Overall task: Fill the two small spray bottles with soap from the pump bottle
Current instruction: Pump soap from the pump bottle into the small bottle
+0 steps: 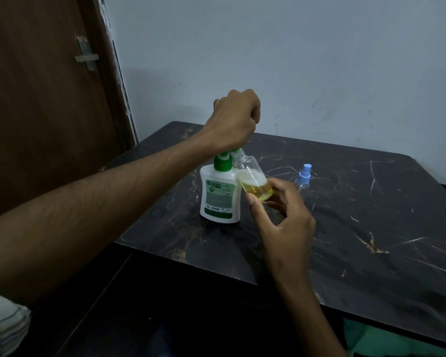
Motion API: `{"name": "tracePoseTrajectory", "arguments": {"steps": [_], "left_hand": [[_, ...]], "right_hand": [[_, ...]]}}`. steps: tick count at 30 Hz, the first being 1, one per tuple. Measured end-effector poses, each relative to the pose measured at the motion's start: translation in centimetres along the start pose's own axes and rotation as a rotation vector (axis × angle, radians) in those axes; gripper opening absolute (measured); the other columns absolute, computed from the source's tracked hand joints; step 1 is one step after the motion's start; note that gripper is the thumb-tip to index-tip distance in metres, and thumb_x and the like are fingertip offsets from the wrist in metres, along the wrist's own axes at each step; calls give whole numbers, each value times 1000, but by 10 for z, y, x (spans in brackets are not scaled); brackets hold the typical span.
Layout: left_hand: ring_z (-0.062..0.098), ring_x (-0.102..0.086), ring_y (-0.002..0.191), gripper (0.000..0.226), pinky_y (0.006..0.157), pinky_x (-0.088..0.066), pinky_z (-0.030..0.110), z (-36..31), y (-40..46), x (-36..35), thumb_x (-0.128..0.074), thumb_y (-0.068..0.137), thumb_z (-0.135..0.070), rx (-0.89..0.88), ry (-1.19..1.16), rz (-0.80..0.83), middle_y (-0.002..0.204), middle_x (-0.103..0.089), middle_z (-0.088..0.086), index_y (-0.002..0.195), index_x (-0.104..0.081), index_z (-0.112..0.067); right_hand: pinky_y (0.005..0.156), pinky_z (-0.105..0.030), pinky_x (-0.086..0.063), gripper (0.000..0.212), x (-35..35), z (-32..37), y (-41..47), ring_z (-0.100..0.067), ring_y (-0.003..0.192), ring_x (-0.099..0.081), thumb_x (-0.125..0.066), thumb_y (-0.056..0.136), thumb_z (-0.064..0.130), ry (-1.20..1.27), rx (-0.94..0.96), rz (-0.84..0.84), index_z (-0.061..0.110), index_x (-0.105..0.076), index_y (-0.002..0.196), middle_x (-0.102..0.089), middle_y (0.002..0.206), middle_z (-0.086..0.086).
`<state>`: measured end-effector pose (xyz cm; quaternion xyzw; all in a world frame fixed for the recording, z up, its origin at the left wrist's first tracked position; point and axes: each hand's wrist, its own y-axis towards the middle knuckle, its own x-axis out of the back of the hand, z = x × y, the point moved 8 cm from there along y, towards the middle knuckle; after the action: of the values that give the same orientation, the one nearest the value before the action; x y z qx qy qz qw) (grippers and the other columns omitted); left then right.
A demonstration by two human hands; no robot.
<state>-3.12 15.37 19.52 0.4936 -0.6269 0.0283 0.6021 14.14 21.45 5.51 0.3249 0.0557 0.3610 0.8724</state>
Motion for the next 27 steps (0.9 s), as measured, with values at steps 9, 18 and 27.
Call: {"name": "tracePoseTrajectory", "arguments": {"steps": [9,18,27], "left_hand": [[26,-66,105,38,103,-52,48,1,4,1,-50,87,11,7,8,-24,110,-72,4,103,-74,-14],[23,-63,106,40,102,-49,45,-3,6,6,-49,87,11,-13,20,-36,113,-70,3,104,-74,-15],[23,-64,105,39,103,-46,45,-3,3,7,-48,86,11,-1,8,-27,110,-71,2,102,-74,-13]], "right_hand": [[91,-14,-53,32,-1,0,0,-1,106,-69,-77,93,36,-1,1,7,23,-68,121,-72,112,17],[91,-18,-55,30,1,1,0,-4,106,-70,-78,94,35,15,4,-8,24,-68,121,-73,111,16],[89,-13,-52,31,1,3,0,-2,106,-68,-77,93,38,16,3,-2,28,-67,121,-70,111,24]]}}
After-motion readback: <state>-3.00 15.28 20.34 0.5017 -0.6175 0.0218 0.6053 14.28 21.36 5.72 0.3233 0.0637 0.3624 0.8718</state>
